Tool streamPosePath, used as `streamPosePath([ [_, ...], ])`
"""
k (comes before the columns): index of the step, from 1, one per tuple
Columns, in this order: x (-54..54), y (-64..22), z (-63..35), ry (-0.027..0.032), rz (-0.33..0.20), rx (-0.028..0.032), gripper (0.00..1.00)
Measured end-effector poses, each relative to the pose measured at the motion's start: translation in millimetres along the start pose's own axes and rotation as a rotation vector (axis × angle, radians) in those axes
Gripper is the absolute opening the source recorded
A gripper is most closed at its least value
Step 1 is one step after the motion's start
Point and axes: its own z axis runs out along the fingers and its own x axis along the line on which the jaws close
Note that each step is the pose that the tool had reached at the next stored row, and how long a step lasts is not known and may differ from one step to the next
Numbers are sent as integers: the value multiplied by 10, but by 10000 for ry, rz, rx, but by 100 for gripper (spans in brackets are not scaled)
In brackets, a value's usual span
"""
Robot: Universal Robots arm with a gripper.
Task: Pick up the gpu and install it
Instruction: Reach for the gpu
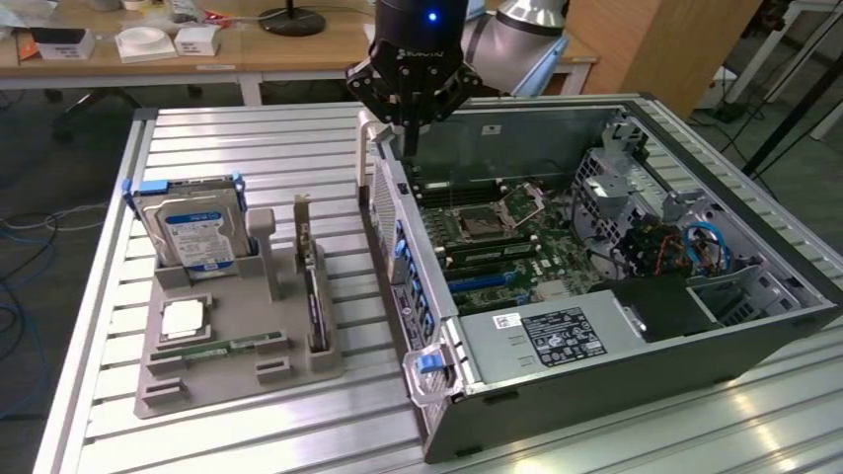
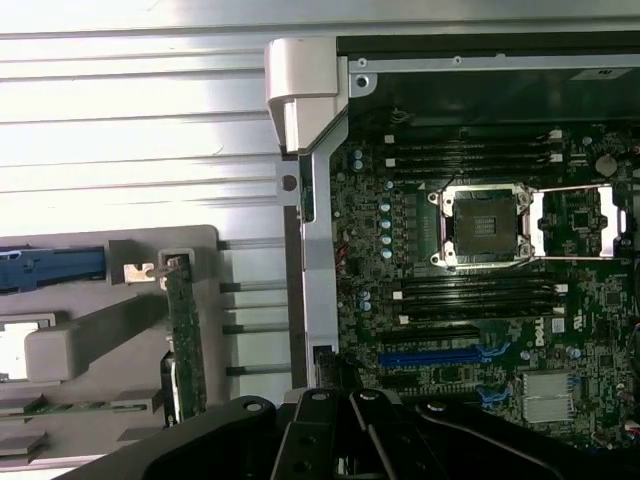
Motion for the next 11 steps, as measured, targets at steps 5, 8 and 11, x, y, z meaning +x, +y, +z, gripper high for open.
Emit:
streamPosePath([
  [5,26,-2,3,0,0,0,11],
  [8,42,-4,4,0,0,0,11],
  [11,58,-6,5,0,0,0,11],
])
